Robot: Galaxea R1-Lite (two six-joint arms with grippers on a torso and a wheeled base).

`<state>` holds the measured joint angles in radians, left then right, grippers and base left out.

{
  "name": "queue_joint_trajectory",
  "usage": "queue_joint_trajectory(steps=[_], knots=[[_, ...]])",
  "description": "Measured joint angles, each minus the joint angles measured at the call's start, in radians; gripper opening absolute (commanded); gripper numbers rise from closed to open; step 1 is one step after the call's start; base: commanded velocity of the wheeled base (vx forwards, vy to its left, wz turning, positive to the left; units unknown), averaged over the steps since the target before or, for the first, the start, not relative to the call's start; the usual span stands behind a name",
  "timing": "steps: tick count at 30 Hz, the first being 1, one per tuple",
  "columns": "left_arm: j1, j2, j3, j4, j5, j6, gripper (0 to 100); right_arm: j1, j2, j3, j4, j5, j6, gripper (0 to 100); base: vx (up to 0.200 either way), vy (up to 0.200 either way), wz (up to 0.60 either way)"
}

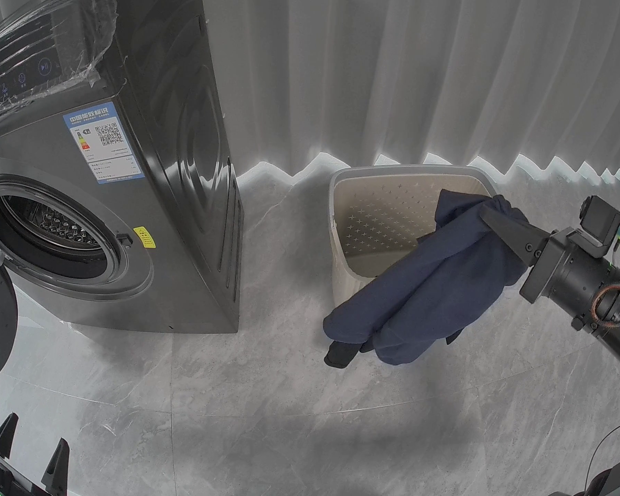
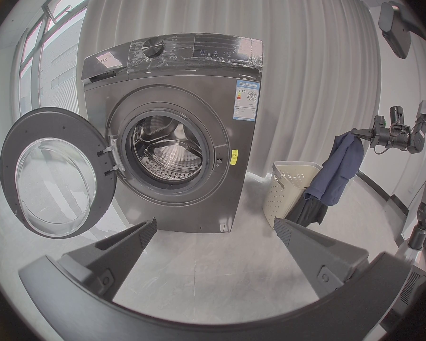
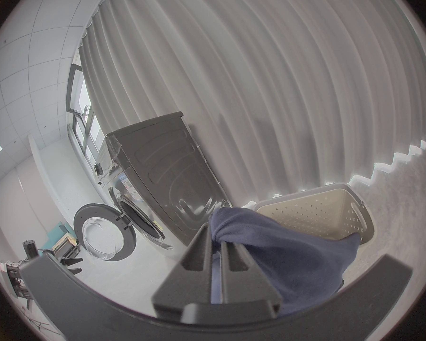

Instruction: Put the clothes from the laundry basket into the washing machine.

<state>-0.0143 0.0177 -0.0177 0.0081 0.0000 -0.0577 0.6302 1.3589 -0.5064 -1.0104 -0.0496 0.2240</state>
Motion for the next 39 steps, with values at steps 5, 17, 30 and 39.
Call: queue_joint_trajectory(steps=[5,17,30,39], knots=[[0.0,0.0,0.0,0.0,0.0,0.0,100,0.001,0.0,0.0,0.0,0.0,0.0,0,-0.2,0.0,0.0],[0.001,0.0,0.0,0.0,0.0,0.0,100,0.001,0.0,0.006,0.0,0.001,-0.001,0,-0.083,0.0,0.0],[0.001,0.0,0.0,0.0,0.0,0.0,100,0.001,0.0,0.006,0.0,0.001,-0.001,0,0.0,0.185,0.0],[0.0,0.0,0.0,0.0,0.0,0.0,100,0.001,0.0,0.006,0.0,0.0,0.0,0,0.0,0.2,0.0]])
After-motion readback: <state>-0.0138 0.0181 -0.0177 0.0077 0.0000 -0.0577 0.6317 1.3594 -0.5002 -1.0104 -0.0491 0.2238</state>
